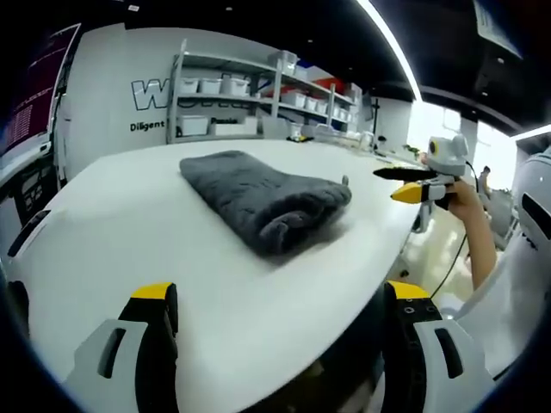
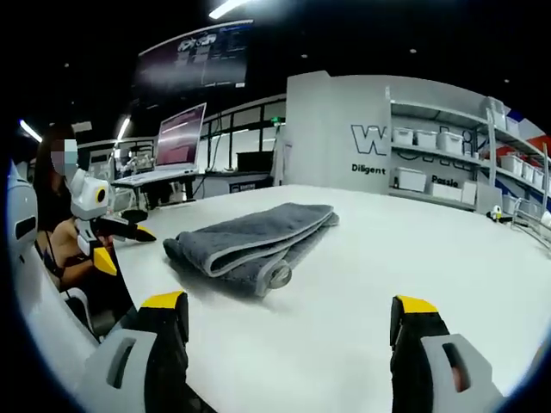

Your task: Open the folded towel by lifting each exposed corner and separating the folded layers until the towel lies flat within the target outline without major curled edges

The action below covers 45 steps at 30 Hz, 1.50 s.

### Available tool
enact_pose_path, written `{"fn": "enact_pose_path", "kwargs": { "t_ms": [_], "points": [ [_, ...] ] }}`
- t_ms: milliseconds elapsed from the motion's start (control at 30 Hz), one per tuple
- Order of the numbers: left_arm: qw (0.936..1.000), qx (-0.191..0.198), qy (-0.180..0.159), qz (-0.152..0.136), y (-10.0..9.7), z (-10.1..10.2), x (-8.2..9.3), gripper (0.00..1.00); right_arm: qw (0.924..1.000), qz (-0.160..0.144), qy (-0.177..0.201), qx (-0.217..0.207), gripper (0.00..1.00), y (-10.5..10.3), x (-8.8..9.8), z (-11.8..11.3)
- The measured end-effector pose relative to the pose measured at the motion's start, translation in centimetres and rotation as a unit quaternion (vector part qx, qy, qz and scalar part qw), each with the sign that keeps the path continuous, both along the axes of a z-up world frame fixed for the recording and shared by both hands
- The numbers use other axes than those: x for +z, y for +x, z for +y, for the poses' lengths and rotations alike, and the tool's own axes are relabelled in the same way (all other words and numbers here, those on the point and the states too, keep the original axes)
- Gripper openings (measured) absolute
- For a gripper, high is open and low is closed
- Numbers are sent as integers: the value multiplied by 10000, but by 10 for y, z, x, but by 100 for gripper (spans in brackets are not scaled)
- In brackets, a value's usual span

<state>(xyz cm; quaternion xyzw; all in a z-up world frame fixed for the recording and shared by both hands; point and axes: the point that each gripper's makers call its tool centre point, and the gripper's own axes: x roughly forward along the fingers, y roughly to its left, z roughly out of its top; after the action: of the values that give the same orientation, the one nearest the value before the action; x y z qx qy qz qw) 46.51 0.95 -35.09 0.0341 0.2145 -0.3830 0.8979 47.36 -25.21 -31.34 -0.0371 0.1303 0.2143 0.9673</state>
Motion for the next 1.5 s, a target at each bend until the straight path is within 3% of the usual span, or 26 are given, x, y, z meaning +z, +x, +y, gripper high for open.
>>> {"fn": "enact_pose_path", "kwargs": {
  "t_ms": [300, 767, 1033, 1200, 1500],
  "points": [
    [9993, -353, 89, -115, -1, -24, 5, 97, 10000, 80, 3, -47, 99, 0, -5, -3],
    [9905, -1059, 514, -706, 21, -81, 27, 95, 9996, 200, -9, -216, 99, -5, -10, -13],
    [9863, -1282, 474, -918, 34, -111, 32, 89, 9994, 244, -45, -262, 98, -7, -12, -15],
    [9813, -1399, 781, -1063, 40, -126, 26, 83, 9993, 264, -67, -260, 98, -7, -13, -16],
    [9730, -1670, 880, -1325, 39, -146, 27, 68, 9993, 292, -59, -215, 98, -8, -15, -13]
  ]
}}
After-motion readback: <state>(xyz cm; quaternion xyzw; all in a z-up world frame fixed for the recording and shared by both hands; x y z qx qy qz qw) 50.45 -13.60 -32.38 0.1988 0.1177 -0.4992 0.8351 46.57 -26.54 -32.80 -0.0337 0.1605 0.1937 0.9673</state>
